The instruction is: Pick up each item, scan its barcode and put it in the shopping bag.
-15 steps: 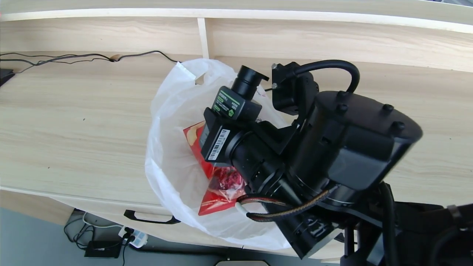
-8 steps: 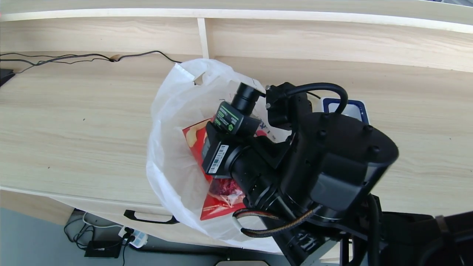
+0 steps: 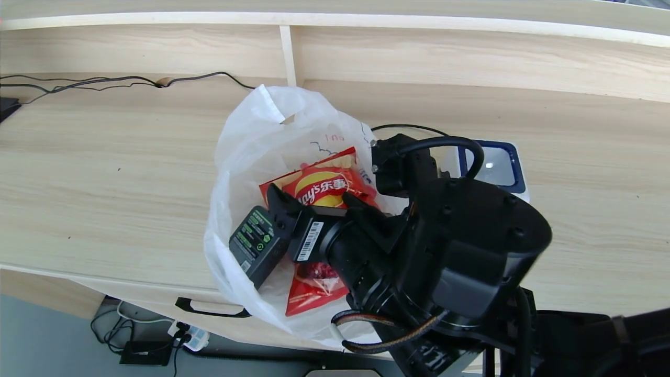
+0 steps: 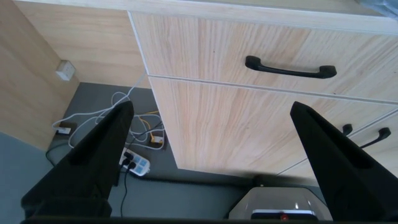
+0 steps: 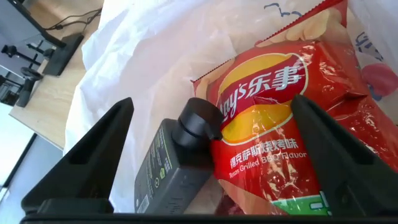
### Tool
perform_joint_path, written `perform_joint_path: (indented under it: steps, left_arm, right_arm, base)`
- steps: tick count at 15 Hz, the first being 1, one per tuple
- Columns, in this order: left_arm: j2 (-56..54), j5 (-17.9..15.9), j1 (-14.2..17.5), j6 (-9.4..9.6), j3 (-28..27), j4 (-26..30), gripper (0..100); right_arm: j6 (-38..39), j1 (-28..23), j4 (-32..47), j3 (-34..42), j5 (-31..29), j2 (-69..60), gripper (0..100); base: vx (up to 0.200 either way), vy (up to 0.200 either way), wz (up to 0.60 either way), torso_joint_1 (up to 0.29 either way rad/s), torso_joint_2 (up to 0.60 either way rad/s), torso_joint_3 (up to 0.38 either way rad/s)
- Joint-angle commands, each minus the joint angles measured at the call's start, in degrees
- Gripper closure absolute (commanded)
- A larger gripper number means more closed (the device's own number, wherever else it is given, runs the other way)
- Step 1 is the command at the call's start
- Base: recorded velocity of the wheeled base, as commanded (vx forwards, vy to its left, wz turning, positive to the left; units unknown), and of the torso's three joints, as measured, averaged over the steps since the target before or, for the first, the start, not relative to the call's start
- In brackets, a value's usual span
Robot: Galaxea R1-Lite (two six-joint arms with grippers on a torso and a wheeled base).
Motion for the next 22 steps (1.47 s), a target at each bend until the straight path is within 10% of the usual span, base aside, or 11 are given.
perform_joint_path:
  steps: [1, 13, 17, 22]
  left_arm:
    - [0.1, 0.0, 0.0, -0.07, 0.0, 0.0, 0]
    - [0.1, 0.0, 0.1, -0.6, 0.0, 0.0, 0]
    - [0.0, 0.0, 0.1, -0.51, 0.0, 0.0, 0]
    - [0.0, 0.0, 0.0, -0.51, 0.0, 0.0, 0]
  right_arm:
    - [0.0, 0.0, 0.0, 0.0, 0.0, 0.2, 0]
    - [-31.6, -1.3, -13.4, -4.2, -7.9, -14.0, 0]
    - [-41.2, -0.7, 0.9, 15.8, -7.8, -42.8, 0]
    - [-33.6, 7.0, 29.3, 41.9, -7.1, -77.7, 0]
  base:
    - [0.0, 0.0, 0.0, 0.0, 0.0, 0.0]
    - [0.0, 0.0, 0.0, 0.0, 0.0, 0.0]
    - [0.0, 0.0, 0.0, 0.0, 0.0, 0.0]
    - [0.0, 0.0, 0.0, 0.0, 0.0, 0.0]
